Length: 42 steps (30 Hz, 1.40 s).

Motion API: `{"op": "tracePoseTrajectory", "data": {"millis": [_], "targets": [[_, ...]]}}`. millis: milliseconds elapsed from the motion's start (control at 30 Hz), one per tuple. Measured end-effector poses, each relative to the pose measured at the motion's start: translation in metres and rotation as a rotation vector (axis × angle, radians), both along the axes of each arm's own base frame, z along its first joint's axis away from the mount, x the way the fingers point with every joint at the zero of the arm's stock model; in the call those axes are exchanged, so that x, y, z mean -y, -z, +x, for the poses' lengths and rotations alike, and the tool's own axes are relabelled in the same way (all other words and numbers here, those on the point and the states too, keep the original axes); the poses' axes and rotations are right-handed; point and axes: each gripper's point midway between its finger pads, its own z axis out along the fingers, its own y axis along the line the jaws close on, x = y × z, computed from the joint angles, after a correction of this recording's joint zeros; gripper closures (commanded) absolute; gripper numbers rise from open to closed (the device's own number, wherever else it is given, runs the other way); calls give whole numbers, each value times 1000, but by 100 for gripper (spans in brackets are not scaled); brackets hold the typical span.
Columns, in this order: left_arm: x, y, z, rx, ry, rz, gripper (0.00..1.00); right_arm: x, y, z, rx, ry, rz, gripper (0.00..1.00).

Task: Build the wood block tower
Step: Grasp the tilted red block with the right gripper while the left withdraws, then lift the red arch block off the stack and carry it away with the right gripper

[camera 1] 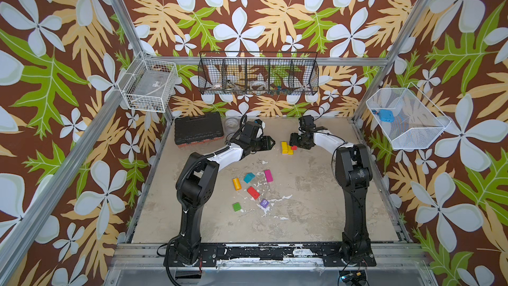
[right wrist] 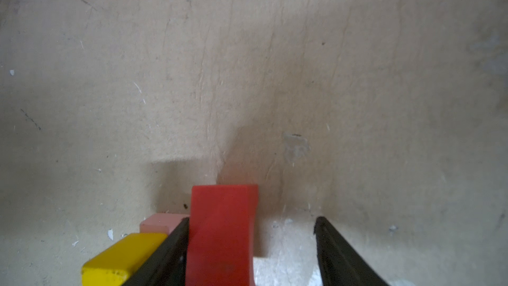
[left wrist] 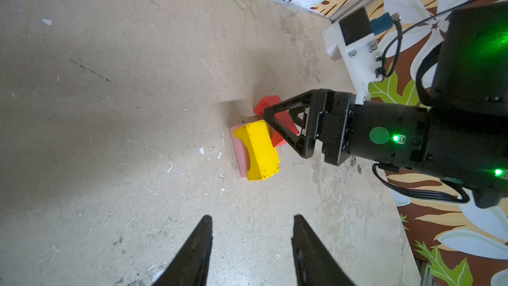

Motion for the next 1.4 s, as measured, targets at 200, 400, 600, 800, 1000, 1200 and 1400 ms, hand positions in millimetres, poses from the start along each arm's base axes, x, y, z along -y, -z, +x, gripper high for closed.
{"op": "tracePoseTrajectory", "data": {"millis": [200,400,600,800,1000,1200,1400], "targets": [[5,9,1,-19,15,-5,51,1,-5,0,10,1,-8,43],[11,17,5,-37,27,-16,52,5,-5,1,13,5,-24,44],[19,30,11,-67,42,-30,53,6,-3,1,10,0,-37,44],[21,36,11,-80,52,-32,53,11,-1,-1,7,10,-59,47],[22,35,11,-80,55,-35,53,16,-2,-7,2,19,-82,59],[22,35,10,-80,57,-36,53,21,0,-9,-3,24,-112,82],[23,35,10,-81,60,-38,54,27,-3,-9,-2,33,-149,95]]}}
